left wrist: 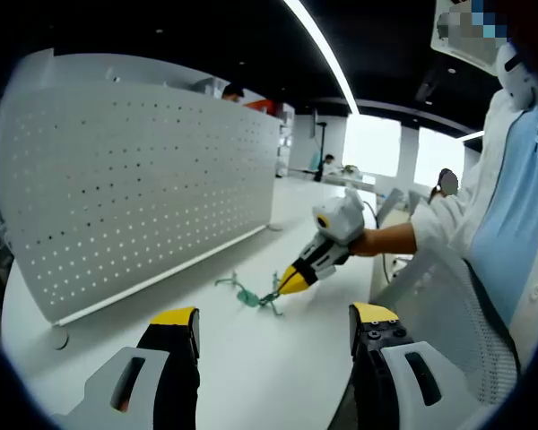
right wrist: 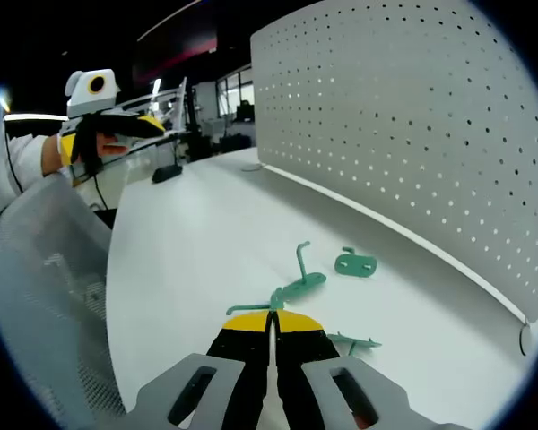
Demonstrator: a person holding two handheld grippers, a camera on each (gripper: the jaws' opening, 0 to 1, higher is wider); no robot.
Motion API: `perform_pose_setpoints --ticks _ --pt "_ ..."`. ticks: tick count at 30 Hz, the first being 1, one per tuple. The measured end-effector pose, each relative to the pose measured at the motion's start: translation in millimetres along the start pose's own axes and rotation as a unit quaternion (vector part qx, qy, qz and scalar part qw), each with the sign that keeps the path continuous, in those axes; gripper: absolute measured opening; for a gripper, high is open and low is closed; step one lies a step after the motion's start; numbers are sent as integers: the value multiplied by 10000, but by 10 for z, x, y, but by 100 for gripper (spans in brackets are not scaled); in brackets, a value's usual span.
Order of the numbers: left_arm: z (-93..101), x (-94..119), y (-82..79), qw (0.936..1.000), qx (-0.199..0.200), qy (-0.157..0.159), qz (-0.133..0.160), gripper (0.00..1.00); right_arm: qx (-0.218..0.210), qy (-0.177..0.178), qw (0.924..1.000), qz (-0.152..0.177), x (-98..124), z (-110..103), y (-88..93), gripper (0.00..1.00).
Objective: Insert the hook assembly into the mounting plate slot until the hook locks in place.
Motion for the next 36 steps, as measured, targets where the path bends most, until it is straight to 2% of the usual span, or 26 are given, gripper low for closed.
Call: perform_pose_setpoints --ticks 17,22,36 --pt "56 -35 7 10000 -27 83 -8 69 40 170 9998 -30 15 89 -36 0" --pt "61 -31 11 10000 -25 87 -12 69 -104 241 9996 -69 17 157 56 0" --pt "72 -35 2 9999 -35 126 -2 69 -198 348 9991 -126 -5 173 253 0"
Point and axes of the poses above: the point that each gripper's makers call its tool centre point, and the gripper's own axes: x roughly backward along the fingers, z roughly to its right, y roughly out of its underside, the point moved 1 cm from there along x, roughly backward along the fingers, and after that the axes turned 7 degrees about -z, right-handed, at the moved point
